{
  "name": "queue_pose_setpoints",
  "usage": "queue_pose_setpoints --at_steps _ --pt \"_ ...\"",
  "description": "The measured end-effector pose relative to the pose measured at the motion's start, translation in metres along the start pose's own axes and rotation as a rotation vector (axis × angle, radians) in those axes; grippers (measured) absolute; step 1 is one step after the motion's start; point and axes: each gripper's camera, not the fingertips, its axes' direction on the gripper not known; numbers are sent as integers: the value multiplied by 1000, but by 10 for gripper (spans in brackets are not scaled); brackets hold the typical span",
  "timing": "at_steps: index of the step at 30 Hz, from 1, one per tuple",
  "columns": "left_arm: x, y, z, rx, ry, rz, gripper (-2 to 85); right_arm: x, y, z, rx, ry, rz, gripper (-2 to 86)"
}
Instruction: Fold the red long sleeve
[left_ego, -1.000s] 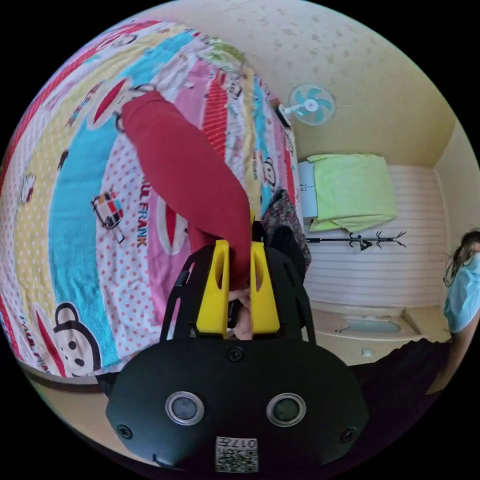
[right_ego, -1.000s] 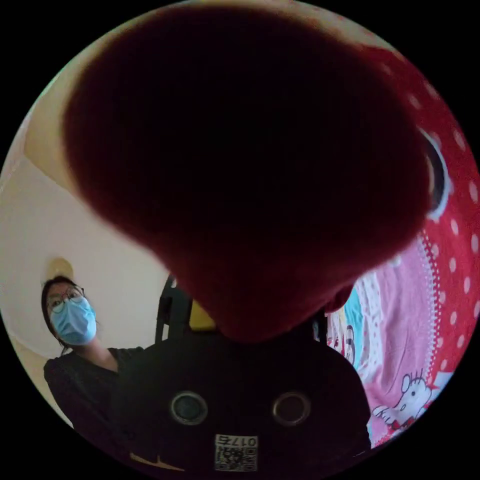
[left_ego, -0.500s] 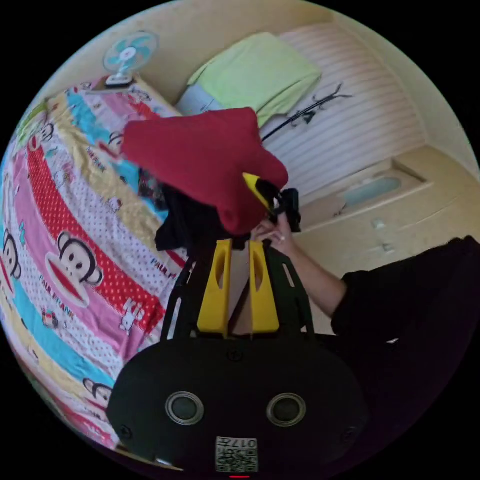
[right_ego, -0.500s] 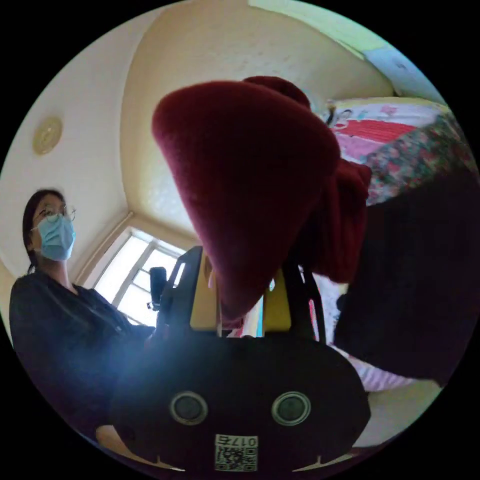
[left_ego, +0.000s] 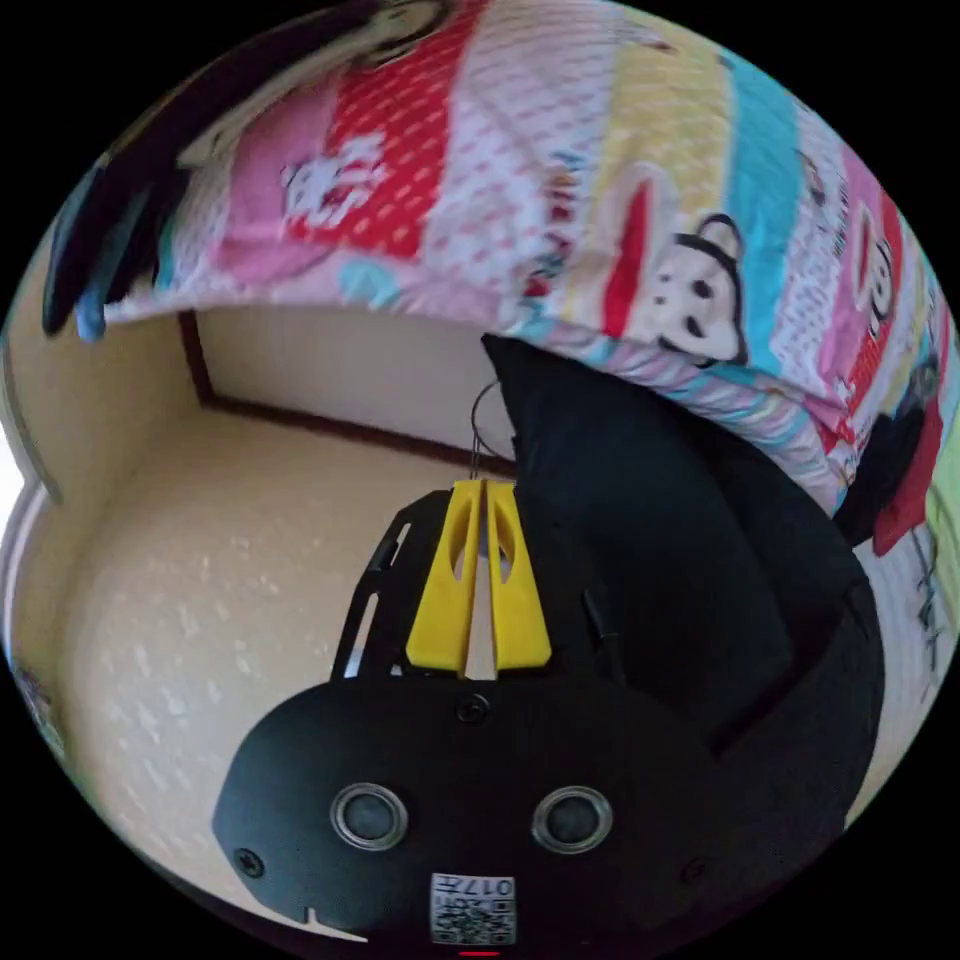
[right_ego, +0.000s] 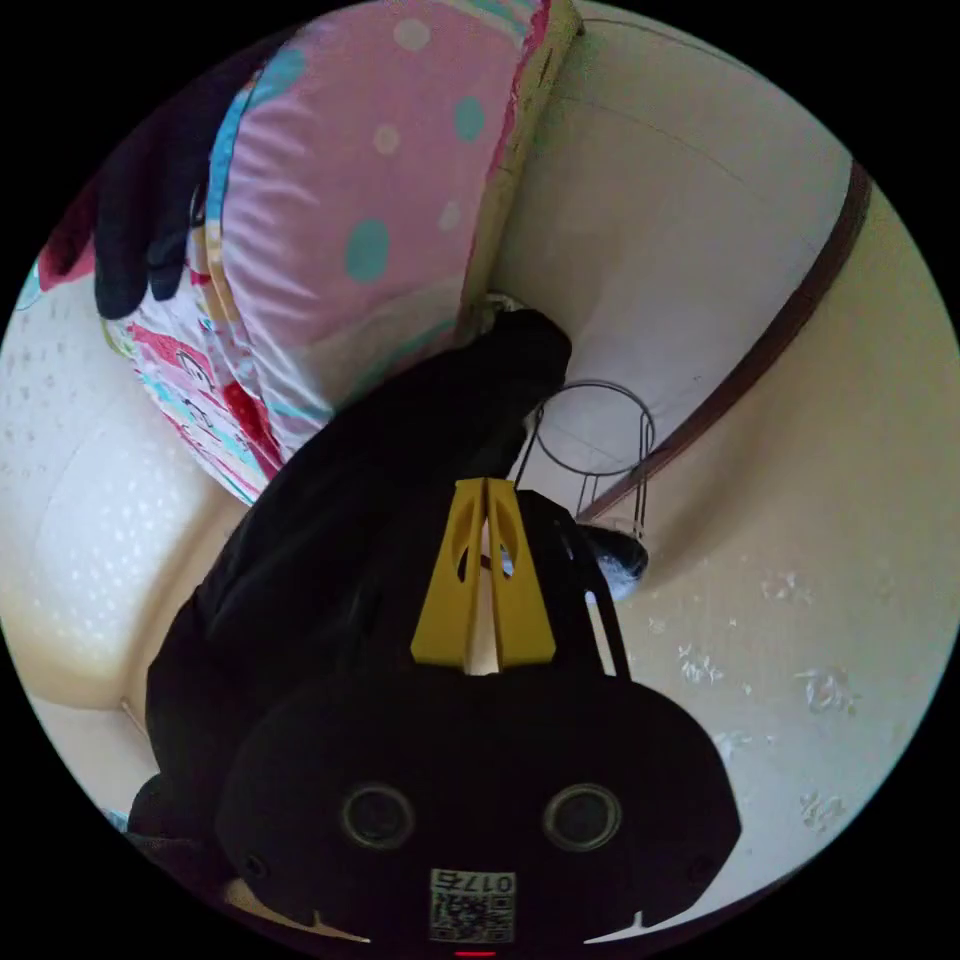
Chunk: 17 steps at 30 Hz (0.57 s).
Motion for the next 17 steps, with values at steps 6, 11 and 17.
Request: queue_pose_setpoints --at_steps 6,11,17 --pt "-139 31 125 -94 512 -387 -5 -178 -62 105 1 66 -197 4" --pt "-151 7 193 -91 698 -334 -5 -382 -60 192 78 71 -537 3" --pt "-192 -45 166 130 575 -178 -4 -565 95 297 447 190 -1063 3"
